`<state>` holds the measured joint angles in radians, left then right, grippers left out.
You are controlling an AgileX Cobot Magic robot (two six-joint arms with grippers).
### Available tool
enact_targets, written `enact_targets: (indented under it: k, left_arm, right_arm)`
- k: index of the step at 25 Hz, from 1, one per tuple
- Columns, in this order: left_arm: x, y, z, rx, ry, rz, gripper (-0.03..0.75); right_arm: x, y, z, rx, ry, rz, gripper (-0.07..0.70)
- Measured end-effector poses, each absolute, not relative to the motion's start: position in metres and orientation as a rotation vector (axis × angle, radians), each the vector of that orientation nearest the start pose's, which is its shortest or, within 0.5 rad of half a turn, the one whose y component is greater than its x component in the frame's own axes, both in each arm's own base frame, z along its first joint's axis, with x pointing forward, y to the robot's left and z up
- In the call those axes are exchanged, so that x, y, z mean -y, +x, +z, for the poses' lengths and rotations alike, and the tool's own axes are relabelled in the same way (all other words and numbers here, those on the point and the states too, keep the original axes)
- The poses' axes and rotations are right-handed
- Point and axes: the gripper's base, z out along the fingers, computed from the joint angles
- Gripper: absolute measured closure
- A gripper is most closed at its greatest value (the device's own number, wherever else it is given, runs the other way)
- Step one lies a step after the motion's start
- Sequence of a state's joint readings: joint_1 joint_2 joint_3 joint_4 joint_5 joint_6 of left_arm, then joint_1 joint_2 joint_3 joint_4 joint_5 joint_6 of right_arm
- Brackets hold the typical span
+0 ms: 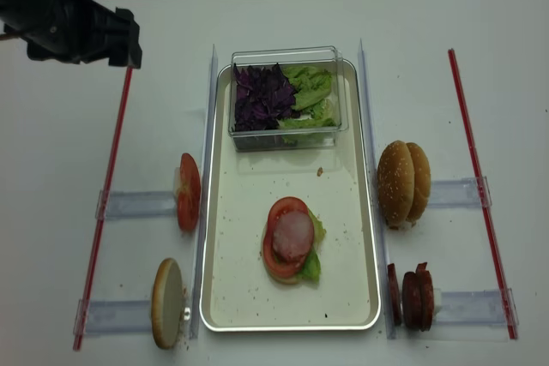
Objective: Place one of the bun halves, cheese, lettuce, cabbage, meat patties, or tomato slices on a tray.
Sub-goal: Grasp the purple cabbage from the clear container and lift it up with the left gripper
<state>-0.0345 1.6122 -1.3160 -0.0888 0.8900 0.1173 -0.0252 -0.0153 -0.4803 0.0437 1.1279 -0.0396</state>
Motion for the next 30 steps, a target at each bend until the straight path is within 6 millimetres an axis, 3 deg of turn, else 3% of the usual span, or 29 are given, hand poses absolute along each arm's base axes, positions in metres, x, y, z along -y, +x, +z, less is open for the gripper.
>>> enact_targets:
  k: [12,25,30]
  left_arm:
    - [0.022,0.413,0.261,-2.833,0.195,-0.102,0.097]
    - [0.023,0.432,0.214,-3.032,0.212,-0.127,0.097]
    - [0.023,0.434,0.21,-3.042,0.212,-0.128,0.097]
  right_arm:
    - [-0.004,-0.008,0.266,-2.115,-0.019,0.014,0.438]
    - [-0.004,-0.008,0.266,-2.115,-0.019,0.014,0.438]
    - [-0.004,-0.008,0.266,-2.115,-0.019,0.014,0.438]
